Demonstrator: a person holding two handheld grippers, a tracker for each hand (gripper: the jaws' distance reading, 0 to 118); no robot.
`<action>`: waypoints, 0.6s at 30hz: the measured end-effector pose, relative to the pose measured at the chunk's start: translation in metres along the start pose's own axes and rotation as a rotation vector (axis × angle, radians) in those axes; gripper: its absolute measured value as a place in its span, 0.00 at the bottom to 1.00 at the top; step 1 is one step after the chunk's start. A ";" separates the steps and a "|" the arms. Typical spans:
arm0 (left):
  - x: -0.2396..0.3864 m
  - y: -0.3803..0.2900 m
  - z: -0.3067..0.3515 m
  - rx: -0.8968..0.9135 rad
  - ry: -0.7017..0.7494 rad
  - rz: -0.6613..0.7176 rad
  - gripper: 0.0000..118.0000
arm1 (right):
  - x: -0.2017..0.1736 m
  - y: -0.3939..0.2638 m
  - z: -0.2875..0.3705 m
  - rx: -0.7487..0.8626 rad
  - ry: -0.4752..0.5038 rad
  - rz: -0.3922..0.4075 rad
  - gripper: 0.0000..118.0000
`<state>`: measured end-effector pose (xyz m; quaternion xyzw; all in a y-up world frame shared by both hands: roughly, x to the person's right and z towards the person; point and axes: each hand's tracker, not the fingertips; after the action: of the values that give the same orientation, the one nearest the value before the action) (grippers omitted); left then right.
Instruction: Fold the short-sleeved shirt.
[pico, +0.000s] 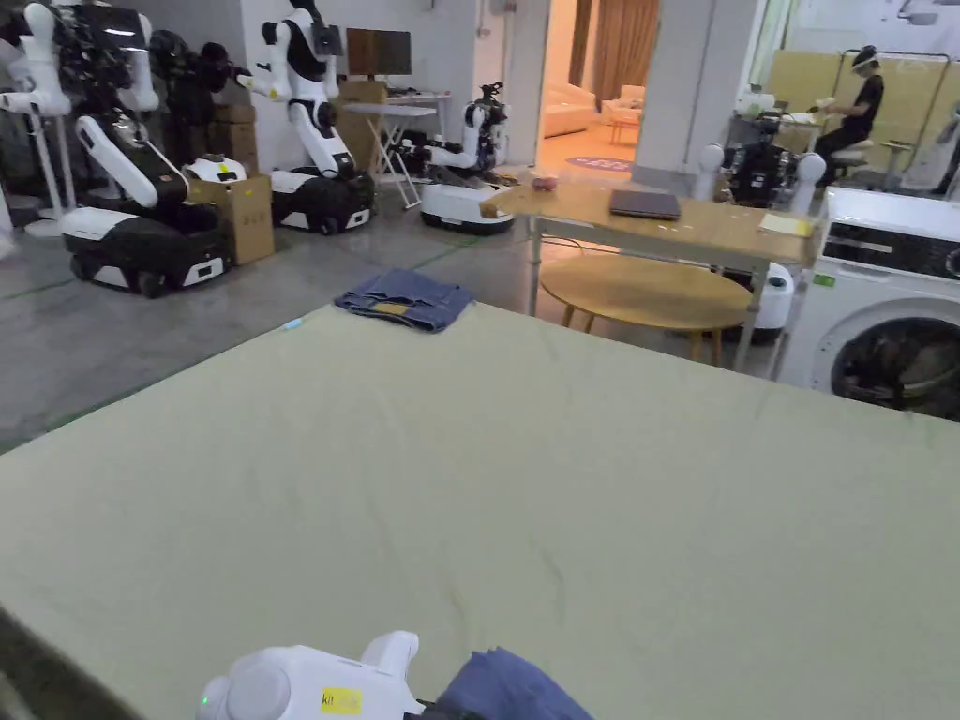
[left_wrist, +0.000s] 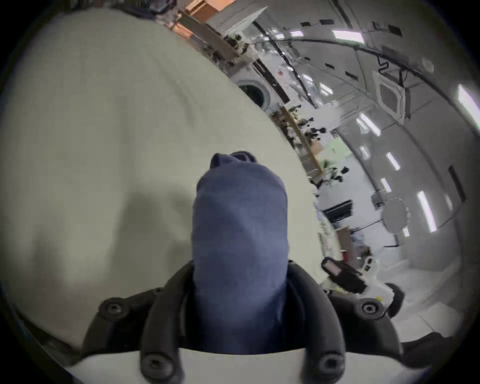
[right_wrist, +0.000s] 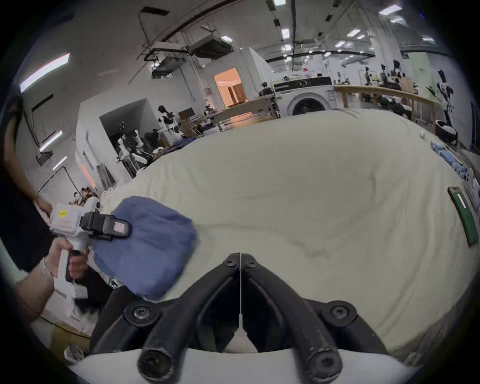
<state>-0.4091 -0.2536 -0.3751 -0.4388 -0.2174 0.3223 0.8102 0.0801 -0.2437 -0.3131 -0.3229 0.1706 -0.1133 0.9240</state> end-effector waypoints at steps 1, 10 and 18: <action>-0.011 0.010 0.014 0.002 0.031 -0.006 0.29 | 0.000 0.000 -0.005 -0.002 0.004 0.006 0.00; -0.126 0.102 0.130 0.071 0.234 0.039 0.29 | -0.024 0.002 -0.029 -0.045 0.001 0.055 0.00; -0.171 0.110 0.130 0.092 0.211 0.101 0.95 | -0.044 0.014 -0.049 -0.077 0.005 0.090 0.00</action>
<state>-0.6471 -0.2562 -0.4133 -0.4432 -0.0935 0.3243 0.8304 0.0221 -0.2465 -0.3474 -0.3499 0.1915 -0.0659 0.9146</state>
